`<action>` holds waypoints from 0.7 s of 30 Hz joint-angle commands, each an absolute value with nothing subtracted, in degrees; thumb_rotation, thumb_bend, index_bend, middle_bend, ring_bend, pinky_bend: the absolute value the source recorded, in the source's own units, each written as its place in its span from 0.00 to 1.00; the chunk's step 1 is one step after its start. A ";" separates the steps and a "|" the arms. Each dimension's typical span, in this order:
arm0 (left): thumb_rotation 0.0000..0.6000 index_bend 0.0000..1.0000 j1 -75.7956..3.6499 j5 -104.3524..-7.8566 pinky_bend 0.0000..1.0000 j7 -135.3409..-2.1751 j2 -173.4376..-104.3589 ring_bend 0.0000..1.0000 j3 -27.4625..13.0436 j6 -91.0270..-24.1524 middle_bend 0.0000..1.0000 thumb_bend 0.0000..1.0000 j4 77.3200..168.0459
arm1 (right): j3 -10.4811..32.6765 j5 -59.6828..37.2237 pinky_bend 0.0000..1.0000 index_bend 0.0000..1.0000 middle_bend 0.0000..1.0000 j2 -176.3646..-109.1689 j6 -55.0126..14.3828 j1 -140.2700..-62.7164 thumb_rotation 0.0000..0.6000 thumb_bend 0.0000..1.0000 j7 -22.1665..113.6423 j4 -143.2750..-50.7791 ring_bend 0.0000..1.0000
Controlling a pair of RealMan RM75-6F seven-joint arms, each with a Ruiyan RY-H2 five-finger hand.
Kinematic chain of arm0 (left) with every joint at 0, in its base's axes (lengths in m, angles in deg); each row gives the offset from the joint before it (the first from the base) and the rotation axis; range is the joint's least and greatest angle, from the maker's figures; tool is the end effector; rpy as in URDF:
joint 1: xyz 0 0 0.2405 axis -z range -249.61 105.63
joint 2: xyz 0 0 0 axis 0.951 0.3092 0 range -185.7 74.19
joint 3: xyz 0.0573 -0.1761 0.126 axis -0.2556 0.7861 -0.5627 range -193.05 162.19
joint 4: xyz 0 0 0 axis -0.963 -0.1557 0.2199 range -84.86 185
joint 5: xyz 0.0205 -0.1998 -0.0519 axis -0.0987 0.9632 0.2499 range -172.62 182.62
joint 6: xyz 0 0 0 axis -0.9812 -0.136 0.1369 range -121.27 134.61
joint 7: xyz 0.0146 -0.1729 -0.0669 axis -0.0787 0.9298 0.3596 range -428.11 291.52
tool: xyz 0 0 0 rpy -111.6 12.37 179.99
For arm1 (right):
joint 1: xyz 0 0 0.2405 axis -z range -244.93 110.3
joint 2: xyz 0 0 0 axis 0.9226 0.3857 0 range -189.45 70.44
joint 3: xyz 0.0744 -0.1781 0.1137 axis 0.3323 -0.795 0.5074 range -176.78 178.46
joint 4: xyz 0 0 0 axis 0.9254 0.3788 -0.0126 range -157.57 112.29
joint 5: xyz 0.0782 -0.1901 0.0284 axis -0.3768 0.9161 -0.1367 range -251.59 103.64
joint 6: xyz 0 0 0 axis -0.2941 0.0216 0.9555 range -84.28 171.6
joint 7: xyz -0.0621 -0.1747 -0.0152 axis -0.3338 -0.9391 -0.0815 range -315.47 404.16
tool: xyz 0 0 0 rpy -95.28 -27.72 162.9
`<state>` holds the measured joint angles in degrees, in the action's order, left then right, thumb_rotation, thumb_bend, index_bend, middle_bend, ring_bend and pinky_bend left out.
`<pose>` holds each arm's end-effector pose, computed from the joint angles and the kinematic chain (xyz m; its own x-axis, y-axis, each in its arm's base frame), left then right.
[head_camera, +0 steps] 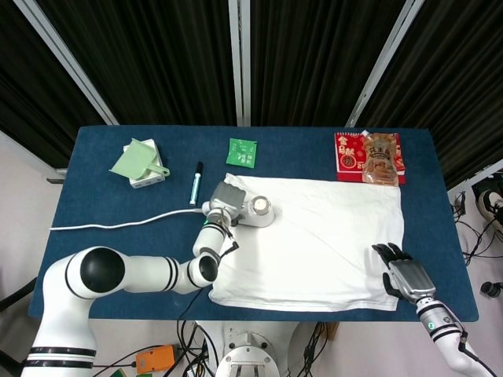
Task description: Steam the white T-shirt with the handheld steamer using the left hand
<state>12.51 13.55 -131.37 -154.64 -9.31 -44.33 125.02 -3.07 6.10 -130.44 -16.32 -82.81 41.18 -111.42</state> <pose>-0.0301 0.3972 -0.1020 0.7461 0.4612 0.4802 0.6485 -0.3402 -0.6809 -0.2959 -0.2252 0.0318 0.3982 -0.4701 0.7877 -0.9117 -0.1078 0.3966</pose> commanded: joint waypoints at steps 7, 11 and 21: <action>0.62 0.84 7.85 12.35 0.64 -130.28 -150.78 0.72 -10.29 -44.74 0.88 0.53 126.67 | -3.08 6.71 0.23 0.10 0.14 -130.41 -16.97 -82.57 1.00 0.86 41.46 -111.44 0.07; 0.61 0.84 4.13 7.17 0.64 -124.71 -146.65 0.72 -9.12 -45.13 0.88 0.53 131.82 | -3.10 7.23 0.23 0.10 0.14 -130.33 -17.44 -82.41 1.00 0.86 42.04 -111.27 0.07; 0.61 0.84 -10.20 -16.52 0.64 -108.78 -132.96 0.71 -12.95 -52.52 0.87 0.53 148.97 | -2.14 8.66 0.23 0.10 0.14 -128.38 -20.99 -81.57 1.00 0.86 43.79 -111.81 0.07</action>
